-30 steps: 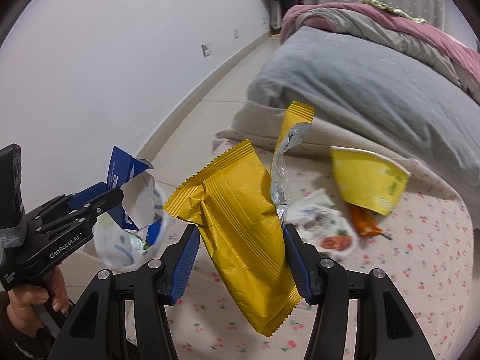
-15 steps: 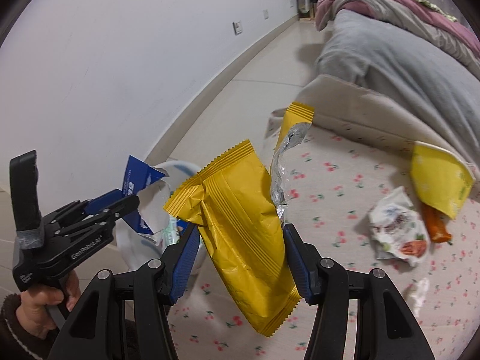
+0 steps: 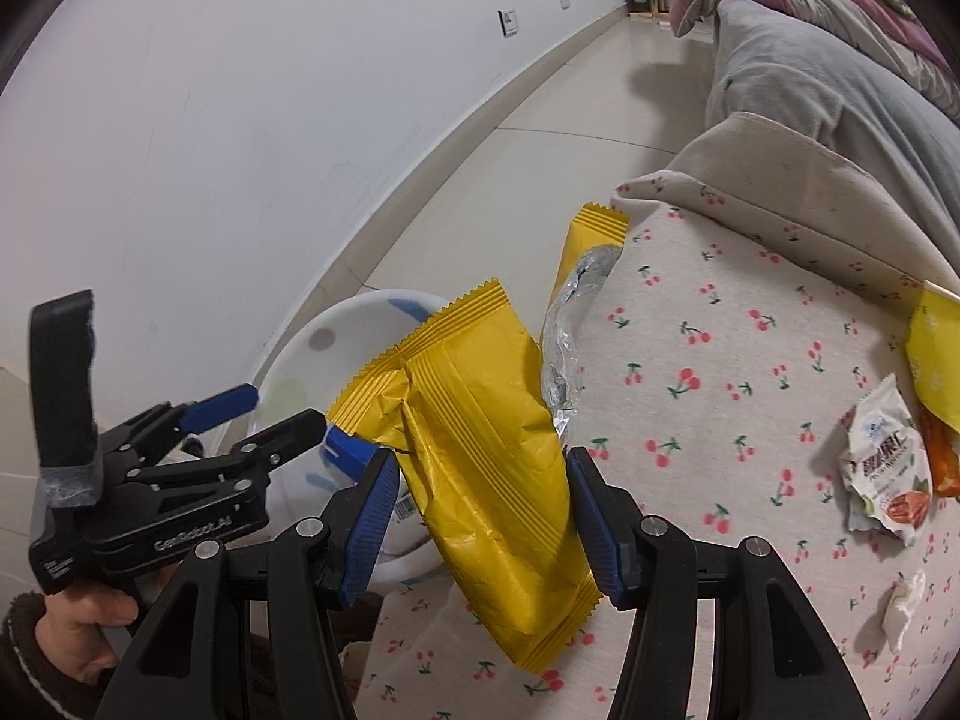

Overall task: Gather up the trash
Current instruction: 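Drop the tissue box into the bin with the left gripper while the right gripper drops the wrapper, then move the right gripper to the crumpled white tissue and grasp it, then grasp the white nut snack bag with the left gripper, then carry the snack bag and tissue to the bin and release both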

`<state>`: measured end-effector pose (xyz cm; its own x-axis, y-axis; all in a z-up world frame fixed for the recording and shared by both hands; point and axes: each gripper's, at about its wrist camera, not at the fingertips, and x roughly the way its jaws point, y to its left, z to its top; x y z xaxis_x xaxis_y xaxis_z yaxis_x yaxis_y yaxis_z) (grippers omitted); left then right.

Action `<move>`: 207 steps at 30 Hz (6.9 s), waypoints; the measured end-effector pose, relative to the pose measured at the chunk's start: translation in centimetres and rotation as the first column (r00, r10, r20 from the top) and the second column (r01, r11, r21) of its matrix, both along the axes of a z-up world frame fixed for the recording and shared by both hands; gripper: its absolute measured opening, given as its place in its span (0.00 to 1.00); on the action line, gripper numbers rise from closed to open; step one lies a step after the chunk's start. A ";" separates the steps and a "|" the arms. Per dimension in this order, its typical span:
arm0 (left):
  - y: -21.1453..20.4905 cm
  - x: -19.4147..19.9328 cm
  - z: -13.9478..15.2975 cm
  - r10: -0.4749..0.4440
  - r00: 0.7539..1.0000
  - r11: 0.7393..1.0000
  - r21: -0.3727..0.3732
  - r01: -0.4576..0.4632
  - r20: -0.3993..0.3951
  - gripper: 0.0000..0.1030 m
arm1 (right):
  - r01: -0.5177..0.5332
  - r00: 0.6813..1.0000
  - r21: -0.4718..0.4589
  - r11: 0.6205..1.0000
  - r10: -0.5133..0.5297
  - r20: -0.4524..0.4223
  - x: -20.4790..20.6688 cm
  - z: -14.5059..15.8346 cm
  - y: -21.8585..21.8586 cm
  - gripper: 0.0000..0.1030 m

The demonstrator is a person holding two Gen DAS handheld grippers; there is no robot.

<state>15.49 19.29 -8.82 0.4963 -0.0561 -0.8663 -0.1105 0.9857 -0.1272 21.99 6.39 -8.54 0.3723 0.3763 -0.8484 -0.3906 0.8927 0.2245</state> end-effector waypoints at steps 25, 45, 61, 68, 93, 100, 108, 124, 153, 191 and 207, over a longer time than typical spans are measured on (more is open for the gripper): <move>6.1 -3.1 0.9 0.145 0.989 0.986 0.081 -0.144 -0.009 0.92 | -0.086 0.996 0.146 0.985 0.084 0.025 1.1 -0.6 6.1 0.81; 1.6 -1.7 2.6 0.060 0.998 0.997 0.047 -0.061 0.021 0.94 | 0.012 0.997 0.078 0.997 -0.018 0.079 -0.1 2.8 -1.0 0.84; -4.8 -0.3 3.0 -0.056 0.998 0.997 0.053 0.055 0.021 0.94 | 0.271 0.962 0.017 0.962 -0.271 0.022 0.1 1.8 -14.0 0.84; -6.5 -0.3 2.6 -0.092 0.996 0.994 0.068 0.091 0.011 0.94 | 0.397 0.918 0.034 0.917 -0.395 -0.043 0.1 1.0 -19.5 0.83; -12.9 0.9 2.4 -0.189 0.982 0.978 0.086 0.190 -0.017 0.94 | 0.438 0.877 -0.097 0.894 -0.449 -0.170 -1.9 -3.6 -25.0 0.33; -16.3 2.0 2.6 -0.235 0.972 0.968 0.090 0.236 -0.016 0.94 | 0.412 0.894 -0.094 0.906 -0.422 -0.153 -1.5 -3.1 -24.6 0.25; -20.4 4.5 2.3 -0.293 0.956 0.956 -0.013 0.294 0.020 0.87 | 0.427 0.895 -0.078 0.901 -0.433 -0.104 -1.4 -1.3 -26.5 0.25; -26.2 7.8 0.1 -0.389 0.920 0.905 -0.170 0.390 0.042 0.42 | 0.473 0.874 -0.048 0.880 -0.476 -0.100 -1.4 0.0 -31.9 0.25; -23.8 5.7 3.2 -0.361 0.925 0.920 -0.120 0.374 0.114 0.13 | 0.475 0.880 0.023 0.880 -0.474 -0.038 -2.1 3.4 -30.8 0.25; -10.5 -0.3 6.2 -0.202 0.960 0.979 0.001 0.206 0.194 0.13 | 0.290 0.956 0.079 0.954 -0.292 0.016 -2.2 5.8 -17.9 0.25; -2.9 -1.3 3.8 -0.087 0.986 0.996 0.014 0.086 0.145 0.13 | 0.164 0.986 0.053 0.985 -0.164 0.000 -1.5 3.9 -9.7 0.25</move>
<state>14.22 16.40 -4.99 0.6101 -0.0981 -0.7862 -0.0059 0.9917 -0.1283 20.51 -3.27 -4.65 0.4360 0.3535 -0.8276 -0.2408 0.9319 0.2712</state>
